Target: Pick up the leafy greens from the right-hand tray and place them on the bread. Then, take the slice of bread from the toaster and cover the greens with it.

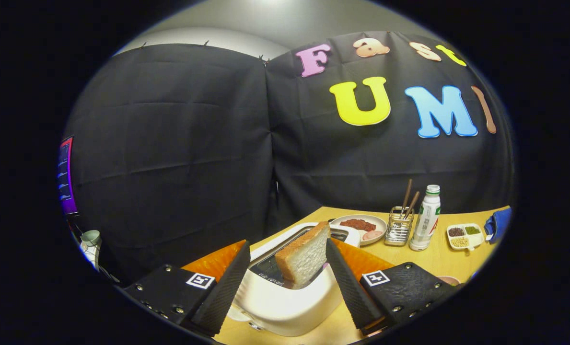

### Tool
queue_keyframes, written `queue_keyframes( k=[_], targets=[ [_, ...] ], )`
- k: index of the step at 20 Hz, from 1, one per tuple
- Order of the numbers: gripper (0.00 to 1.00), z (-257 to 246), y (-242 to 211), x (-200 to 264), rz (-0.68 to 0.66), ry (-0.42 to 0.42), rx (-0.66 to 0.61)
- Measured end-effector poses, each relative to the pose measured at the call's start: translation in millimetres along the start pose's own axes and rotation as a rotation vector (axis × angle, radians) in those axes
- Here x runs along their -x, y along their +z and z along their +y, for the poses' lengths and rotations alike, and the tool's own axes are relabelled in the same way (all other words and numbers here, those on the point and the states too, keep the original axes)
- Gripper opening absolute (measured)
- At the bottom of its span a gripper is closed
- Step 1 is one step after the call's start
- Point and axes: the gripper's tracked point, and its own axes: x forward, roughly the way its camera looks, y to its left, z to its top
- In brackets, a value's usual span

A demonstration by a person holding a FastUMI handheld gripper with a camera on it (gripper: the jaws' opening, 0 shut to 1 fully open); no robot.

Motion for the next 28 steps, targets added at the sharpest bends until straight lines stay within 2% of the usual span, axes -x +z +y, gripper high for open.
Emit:
queue_keyframes(
  k=[7,8,11,12,13,15,17,20,22,25,28],
  targets=[
    [0.96,-14,-9,-20,-0.012,-0.089,0.048],
    [0.93,-17,-10,-21,-0.015,-0.100,0.059],
    [0.76,-17,-11,-23,-0.028,-0.117,0.097],
    [0.55,-19,-13,-24,-0.023,-0.119,0.092],
    [0.43,-21,-14,-24,-0.024,-0.127,0.093],
    [0.40,-25,-14,-22,-0.018,-0.157,0.103],
    [0.14,-22,-14,-21,-0.022,-0.156,0.094],
    [0.14,-24,-12,-20,-0.028,-0.156,0.096],
    [0.03,-23,-11,-20,-0.027,-0.155,0.078],
    [0.03,-25,-7,-19,-0.032,-0.141,0.059],
    [0.03,-21,17,-11,-0.090,-0.127,0.041]
  ],
)
